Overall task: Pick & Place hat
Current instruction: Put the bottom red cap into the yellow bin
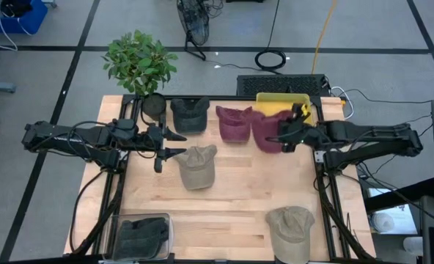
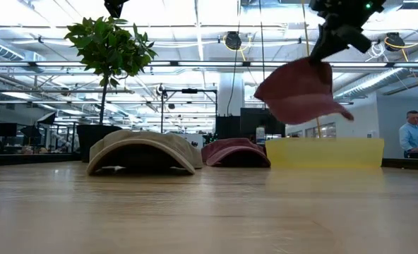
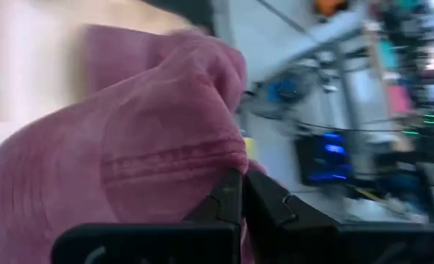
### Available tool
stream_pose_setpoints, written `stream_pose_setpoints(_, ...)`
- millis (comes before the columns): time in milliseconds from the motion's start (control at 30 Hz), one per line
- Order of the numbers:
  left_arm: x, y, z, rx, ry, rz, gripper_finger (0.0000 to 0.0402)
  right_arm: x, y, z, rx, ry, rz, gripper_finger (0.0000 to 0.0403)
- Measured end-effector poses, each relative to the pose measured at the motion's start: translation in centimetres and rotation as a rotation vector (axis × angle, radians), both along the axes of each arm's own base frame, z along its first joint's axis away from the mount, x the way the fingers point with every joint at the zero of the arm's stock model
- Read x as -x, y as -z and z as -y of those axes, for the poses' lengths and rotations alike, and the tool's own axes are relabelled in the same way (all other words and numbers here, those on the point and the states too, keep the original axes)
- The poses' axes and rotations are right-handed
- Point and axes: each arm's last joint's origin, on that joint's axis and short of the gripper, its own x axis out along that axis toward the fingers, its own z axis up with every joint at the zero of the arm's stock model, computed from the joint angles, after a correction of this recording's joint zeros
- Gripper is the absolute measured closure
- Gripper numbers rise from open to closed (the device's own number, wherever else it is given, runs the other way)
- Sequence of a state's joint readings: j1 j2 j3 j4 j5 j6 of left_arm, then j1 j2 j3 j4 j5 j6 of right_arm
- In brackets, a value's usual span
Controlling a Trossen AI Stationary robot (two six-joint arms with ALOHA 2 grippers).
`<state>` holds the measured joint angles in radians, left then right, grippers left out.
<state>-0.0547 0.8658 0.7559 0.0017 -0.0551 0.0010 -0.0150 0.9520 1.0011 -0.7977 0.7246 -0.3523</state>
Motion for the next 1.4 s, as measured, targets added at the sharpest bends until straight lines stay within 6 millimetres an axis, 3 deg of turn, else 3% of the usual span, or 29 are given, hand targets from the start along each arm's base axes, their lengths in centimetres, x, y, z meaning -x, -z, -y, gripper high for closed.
stream_pose_setpoints(233,0.0,0.0,0.0,0.001,0.000,0.000,0.0229,0.5,-1.8,2.2,0.200,0.097,-0.114,0.0403)
stream_pose_setpoints(500,0.0,0.0,0.0,0.004,0.000,-0.001,0.0229,1.3,-1.3,5.5,0.144,0.220,-0.151,0.0403)
stream_pose_setpoints(1000,0.0,0.0,0.0,-0.002,0.001,-0.003,0.0229,2.1,5.9,9.4,0.206,0.237,-0.300,0.0403)
stream_pose_setpoints(1267,0.0,0.0,0.0,-0.004,0.001,-0.003,0.0229,2.8,8.1,10.9,0.323,0.236,-0.346,0.0403)
stream_pose_setpoints(1400,0.0,0.0,0.0,-0.004,0.001,-0.003,0.0229,3.2,9.0,11.4,0.352,0.136,-0.400,0.0403)
